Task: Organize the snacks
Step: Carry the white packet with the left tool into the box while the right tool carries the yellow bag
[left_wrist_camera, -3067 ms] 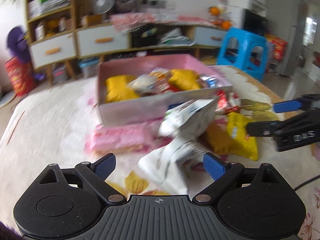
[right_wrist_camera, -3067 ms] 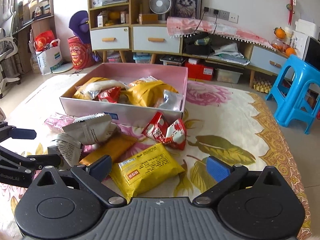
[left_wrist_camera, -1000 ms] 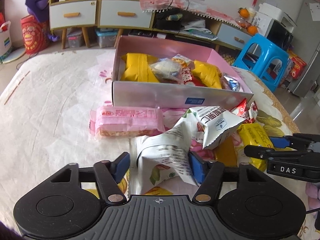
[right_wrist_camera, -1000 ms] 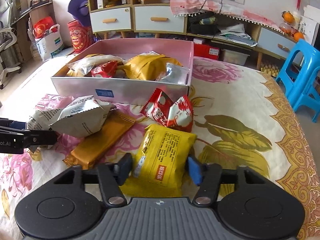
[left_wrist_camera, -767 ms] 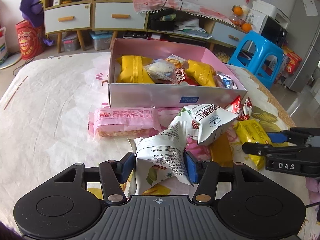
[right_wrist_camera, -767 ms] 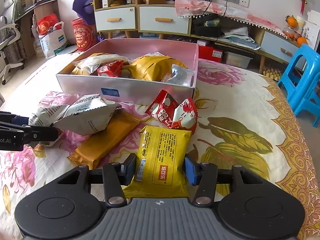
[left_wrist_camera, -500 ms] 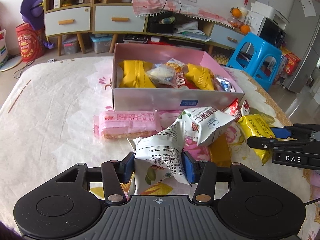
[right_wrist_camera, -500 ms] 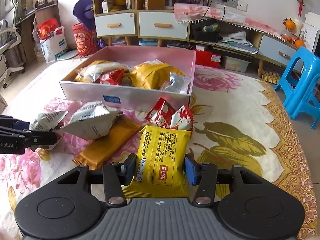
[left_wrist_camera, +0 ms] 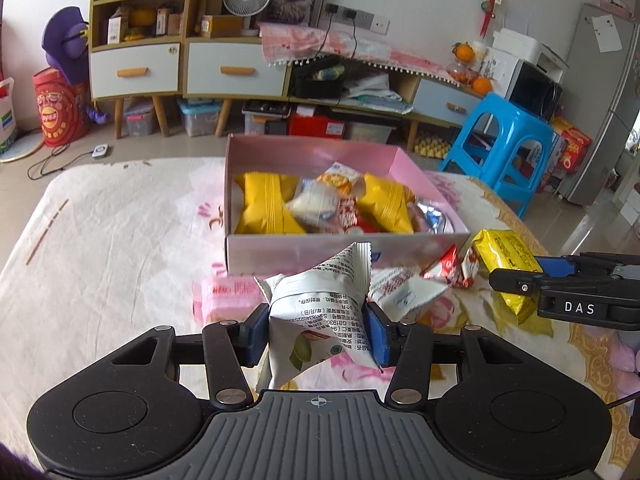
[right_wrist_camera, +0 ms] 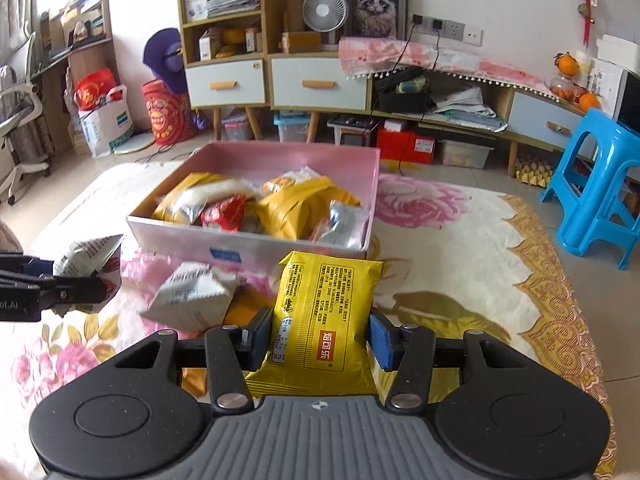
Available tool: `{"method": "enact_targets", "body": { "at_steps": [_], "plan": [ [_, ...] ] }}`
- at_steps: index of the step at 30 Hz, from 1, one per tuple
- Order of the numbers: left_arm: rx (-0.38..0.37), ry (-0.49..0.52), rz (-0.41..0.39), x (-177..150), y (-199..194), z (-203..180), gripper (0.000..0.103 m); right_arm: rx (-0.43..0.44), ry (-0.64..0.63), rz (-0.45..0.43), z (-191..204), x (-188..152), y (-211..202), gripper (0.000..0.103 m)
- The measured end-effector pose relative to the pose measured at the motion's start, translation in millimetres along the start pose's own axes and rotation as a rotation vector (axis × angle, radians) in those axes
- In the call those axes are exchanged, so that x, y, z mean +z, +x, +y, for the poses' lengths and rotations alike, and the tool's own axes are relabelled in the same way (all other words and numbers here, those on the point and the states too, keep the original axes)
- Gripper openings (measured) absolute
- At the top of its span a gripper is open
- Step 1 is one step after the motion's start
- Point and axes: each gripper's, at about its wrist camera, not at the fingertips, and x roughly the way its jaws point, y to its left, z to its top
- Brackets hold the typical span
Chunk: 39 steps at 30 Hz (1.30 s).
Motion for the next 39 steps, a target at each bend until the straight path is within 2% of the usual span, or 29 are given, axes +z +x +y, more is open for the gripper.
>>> {"method": "enact_targets", "body": {
  "at_steps": [6, 13, 19, 24, 29, 34, 39],
  "plan": [
    [0.015, -0.016, -0.03, 17, 5, 2, 0.047, -0.007, 0.029, -0.033, -3, 17, 3, 0.042],
    [0.026, -0.071, -0.056, 41, 18, 5, 0.047, -0.018, 0.09, -0.041, -6, 43, 27, 0.042],
    [0.058, -0.048, -0.06, 65, 38, 3, 0.047, 0.006, 0.186, -0.02, -12, 61, 49, 0.042],
    [0.082, -0.007, -0.05, 90, 66, 1, 0.048, 0.016, 0.211, -0.001, -10, 74, 67, 0.042],
    [0.075, -0.035, -0.008, 109, 102, 4, 0.048, 0.021, 0.218, -0.013, -18, 89, 85, 0.042],
    [0.105, 0.002, 0.011, 116, 129, -1, 0.048, 0.07, 0.273, -0.019, -30, 95, 103, 0.042],
    [0.126, 0.03, 0.005, 119, 146, -5, 0.048, 0.072, 0.298, -0.016, -33, 93, 111, 0.042]
  ]
}}
